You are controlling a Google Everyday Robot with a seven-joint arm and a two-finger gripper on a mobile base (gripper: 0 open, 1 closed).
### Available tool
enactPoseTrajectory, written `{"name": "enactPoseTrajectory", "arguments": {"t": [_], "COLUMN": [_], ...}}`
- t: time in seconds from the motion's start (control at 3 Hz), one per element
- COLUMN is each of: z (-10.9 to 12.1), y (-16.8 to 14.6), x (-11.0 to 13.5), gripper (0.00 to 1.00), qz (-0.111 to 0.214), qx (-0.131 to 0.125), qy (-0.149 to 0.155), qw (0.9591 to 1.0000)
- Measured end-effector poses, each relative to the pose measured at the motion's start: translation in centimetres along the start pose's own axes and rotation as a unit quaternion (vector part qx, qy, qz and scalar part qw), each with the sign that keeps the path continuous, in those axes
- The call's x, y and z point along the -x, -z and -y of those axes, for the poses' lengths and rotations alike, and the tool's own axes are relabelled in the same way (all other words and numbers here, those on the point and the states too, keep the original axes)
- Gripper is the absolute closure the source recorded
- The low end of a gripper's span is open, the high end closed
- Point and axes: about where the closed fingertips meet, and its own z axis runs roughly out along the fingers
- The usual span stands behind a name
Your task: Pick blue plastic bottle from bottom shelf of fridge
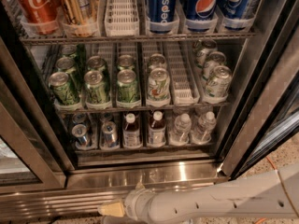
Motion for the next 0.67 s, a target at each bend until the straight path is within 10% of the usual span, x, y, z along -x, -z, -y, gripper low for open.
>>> {"name": "enactPoseTrajectory", "arguments": {"t": [0.67], "z": [3.0], "y": [-0.8], "x": [4.8], "gripper": [0.0], "qz": [0.078], "qx": [-0.111], "qy": [0.007], "qw": [0.9907]}}
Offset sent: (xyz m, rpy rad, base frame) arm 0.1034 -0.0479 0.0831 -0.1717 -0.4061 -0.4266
